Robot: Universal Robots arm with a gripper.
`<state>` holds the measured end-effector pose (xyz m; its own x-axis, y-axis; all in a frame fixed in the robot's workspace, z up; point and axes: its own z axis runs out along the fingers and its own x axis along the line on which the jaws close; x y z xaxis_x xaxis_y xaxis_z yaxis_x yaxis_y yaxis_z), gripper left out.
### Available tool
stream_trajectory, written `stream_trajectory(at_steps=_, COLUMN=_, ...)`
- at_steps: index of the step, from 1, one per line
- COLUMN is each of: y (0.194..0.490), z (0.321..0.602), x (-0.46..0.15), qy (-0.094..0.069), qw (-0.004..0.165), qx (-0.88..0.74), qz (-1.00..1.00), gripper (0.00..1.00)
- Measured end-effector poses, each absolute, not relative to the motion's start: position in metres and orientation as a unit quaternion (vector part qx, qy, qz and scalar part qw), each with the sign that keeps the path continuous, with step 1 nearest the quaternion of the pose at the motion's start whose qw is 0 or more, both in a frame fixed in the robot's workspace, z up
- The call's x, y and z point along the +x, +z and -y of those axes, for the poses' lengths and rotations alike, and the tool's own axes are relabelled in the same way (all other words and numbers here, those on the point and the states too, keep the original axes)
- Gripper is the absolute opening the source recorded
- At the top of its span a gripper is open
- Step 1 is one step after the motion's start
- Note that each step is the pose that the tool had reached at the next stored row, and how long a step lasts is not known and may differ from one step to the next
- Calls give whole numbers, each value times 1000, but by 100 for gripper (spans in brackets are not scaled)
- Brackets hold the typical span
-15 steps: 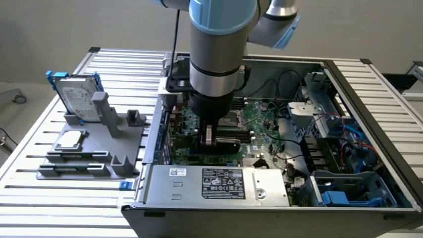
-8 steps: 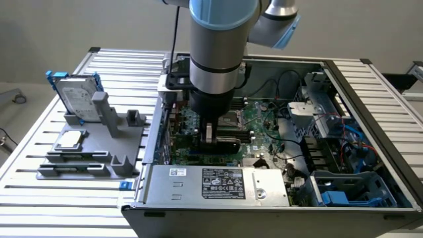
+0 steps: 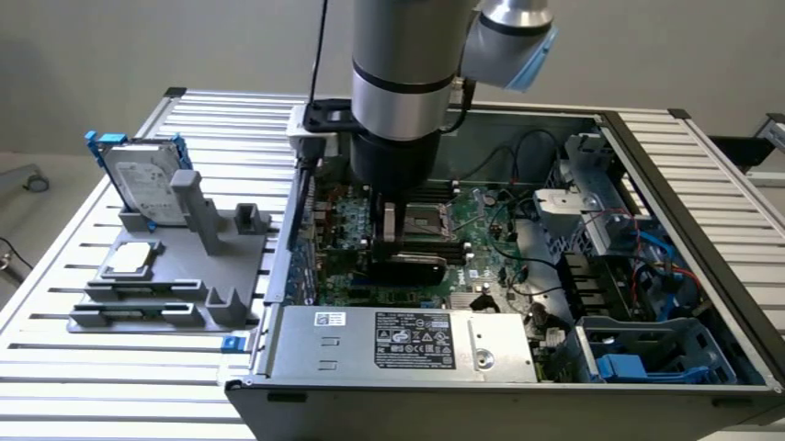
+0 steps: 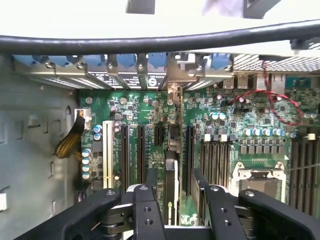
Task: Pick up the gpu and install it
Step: 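Insert the gpu into the slot, then press down on the gpu until it lock into place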
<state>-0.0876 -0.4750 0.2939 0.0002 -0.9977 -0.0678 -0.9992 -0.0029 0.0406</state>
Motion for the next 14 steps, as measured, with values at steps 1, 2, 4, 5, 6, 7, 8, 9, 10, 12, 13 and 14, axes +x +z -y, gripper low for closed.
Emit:
stream_trajectory(at_steps=1, y=298, z=475, x=-88, qy=39, qw=9, qx=-707, qz=-706, gripper=40)
stream_trajectory(at_steps=2, y=299, z=475, x=-88, qy=39, qw=9, qx=-707, qz=-706, gripper=38)
stream_trajectory(at_steps=4, y=300, z=475, x=-88, qy=39, qw=9, qx=-707, qz=-706, gripper=31)
stream_trajectory(at_steps=5, y=300, z=475, x=-88, qy=39, qw=9, qx=-707, qz=-706, gripper=25)
stream_trajectory(at_steps=6, y=300, z=475, x=-88, qy=39, qw=9, qx=-707, qz=-706, gripper=25)
stream_trajectory(at_steps=7, y=300, z=475, x=-88, qy=39, qw=9, qx=-707, qz=-706, gripper=13)
stream_trajectory(at_steps=8, y=300, z=475, x=-88, qy=39, qw=9, qx=-707, qz=-706, gripper=13)
stream_trajectory(at_steps=9, y=300, z=475, x=-88, qy=39, qw=9, qx=-707, qz=-706, gripper=11)
stream_trajectory(at_steps=10, y=300, z=475, x=-88, qy=39, qw=9, qx=-707, qz=-706, gripper=11)
stream_trajectory(at_steps=12, y=300, z=475, x=-88, qy=39, qw=9, qx=-707, qz=-706, gripper=11)
stream_trajectory(at_steps=13, y=300, z=475, x=-88, qy=39, qw=9, qx=-707, qz=-706, gripper=11)
stream_trajectory(at_steps=14, y=300, z=475, x=-88, qy=39, qw=9, qx=-707, qz=-706, gripper=11)
